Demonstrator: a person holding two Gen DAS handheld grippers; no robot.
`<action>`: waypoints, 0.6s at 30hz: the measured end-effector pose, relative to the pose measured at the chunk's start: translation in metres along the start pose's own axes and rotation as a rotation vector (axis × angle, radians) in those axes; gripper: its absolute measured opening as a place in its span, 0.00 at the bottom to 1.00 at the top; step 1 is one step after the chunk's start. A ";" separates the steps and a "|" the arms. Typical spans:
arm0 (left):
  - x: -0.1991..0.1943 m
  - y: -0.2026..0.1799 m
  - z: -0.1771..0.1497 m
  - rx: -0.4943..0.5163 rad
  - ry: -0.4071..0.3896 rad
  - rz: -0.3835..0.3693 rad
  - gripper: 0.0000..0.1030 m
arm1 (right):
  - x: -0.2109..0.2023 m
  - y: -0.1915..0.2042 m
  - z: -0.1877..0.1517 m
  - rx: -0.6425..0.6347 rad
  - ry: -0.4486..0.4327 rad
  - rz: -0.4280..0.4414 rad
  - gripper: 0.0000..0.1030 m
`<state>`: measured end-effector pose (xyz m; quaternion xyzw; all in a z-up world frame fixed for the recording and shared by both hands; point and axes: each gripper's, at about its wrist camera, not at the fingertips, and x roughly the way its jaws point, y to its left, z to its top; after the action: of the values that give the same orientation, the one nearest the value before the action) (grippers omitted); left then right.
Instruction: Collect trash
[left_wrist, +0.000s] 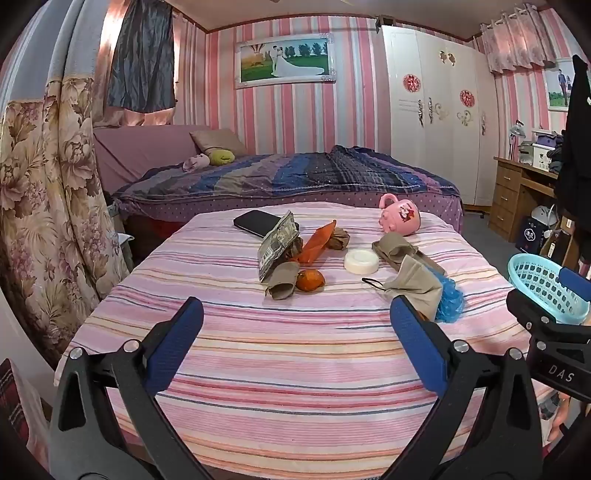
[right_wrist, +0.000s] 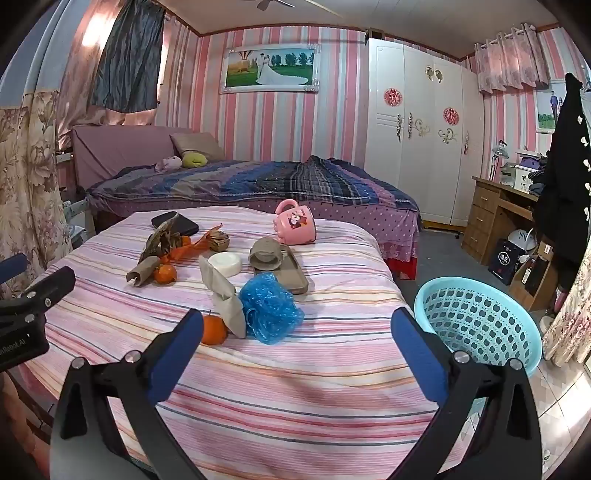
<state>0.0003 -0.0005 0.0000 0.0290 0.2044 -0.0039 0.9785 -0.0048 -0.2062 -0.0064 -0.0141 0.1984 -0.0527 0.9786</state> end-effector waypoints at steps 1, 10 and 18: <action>0.001 -0.001 0.000 0.000 0.000 0.001 0.95 | 0.000 0.000 0.000 0.002 -0.004 0.000 0.96; -0.002 -0.002 -0.003 -0.014 -0.013 -0.004 0.95 | 0.000 -0.001 0.000 0.005 -0.004 0.001 0.96; 0.000 -0.002 0.000 -0.013 -0.008 -0.005 0.95 | 0.000 -0.010 -0.003 0.007 -0.003 0.002 0.96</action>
<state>-0.0002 -0.0024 -0.0002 0.0221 0.2003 -0.0053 0.9795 -0.0066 -0.2161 -0.0086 -0.0103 0.1965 -0.0525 0.9790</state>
